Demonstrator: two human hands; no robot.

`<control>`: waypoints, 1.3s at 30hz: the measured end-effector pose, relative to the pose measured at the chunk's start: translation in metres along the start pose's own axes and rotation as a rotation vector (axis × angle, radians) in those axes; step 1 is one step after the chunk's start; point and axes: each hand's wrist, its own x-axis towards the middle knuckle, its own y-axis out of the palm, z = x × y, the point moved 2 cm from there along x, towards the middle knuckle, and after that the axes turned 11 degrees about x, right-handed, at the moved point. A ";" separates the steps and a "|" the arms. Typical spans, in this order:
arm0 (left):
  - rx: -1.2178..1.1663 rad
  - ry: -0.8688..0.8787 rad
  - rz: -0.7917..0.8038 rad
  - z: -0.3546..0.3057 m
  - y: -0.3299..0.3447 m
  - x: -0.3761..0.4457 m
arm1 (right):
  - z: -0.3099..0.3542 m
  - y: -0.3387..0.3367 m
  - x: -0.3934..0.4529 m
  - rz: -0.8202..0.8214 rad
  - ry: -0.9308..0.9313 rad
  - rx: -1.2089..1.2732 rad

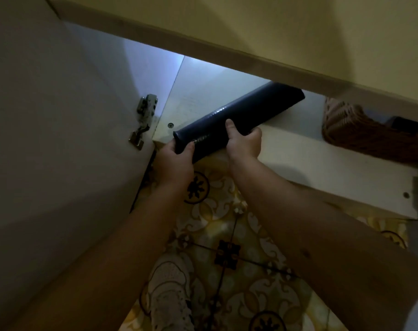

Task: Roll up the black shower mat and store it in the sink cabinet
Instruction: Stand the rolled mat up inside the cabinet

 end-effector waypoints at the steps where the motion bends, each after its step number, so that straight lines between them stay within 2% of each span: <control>1: 0.000 -0.018 -0.011 -0.002 0.001 0.001 | 0.001 0.004 0.001 0.015 -0.024 -0.001; 9: -0.162 -0.209 -0.182 -0.002 0.001 0.000 | 0.008 0.059 0.010 0.253 0.073 0.167; 15: -0.203 -0.239 -0.248 -0.010 0.002 0.008 | 0.013 0.086 0.012 0.422 0.143 0.210; 23: -0.221 -0.308 -0.244 -0.027 -0.002 0.021 | 0.036 0.101 0.016 0.572 0.171 0.033; 25: -0.227 -0.320 -0.226 -0.028 -0.003 0.019 | 0.039 0.100 0.016 0.522 0.047 -0.186; 27: -0.247 -0.331 -0.215 -0.026 -0.004 0.021 | 0.040 0.097 0.018 0.362 -0.214 -0.542; 28: -0.266 -0.334 -0.215 -0.024 -0.004 0.021 | 0.039 0.094 0.017 0.287 -0.311 -0.624; 30: -0.310 -0.321 -0.211 -0.020 -0.001 0.020 | 0.034 0.084 0.017 0.263 -0.369 -0.603; 35: -0.518 -0.320 -0.192 -0.014 0.001 0.015 | 0.016 0.060 -0.003 0.508 -0.305 -0.483; 39: -0.581 -0.365 -0.113 -0.015 0.004 0.018 | 0.012 0.054 -0.021 0.532 -0.372 -0.455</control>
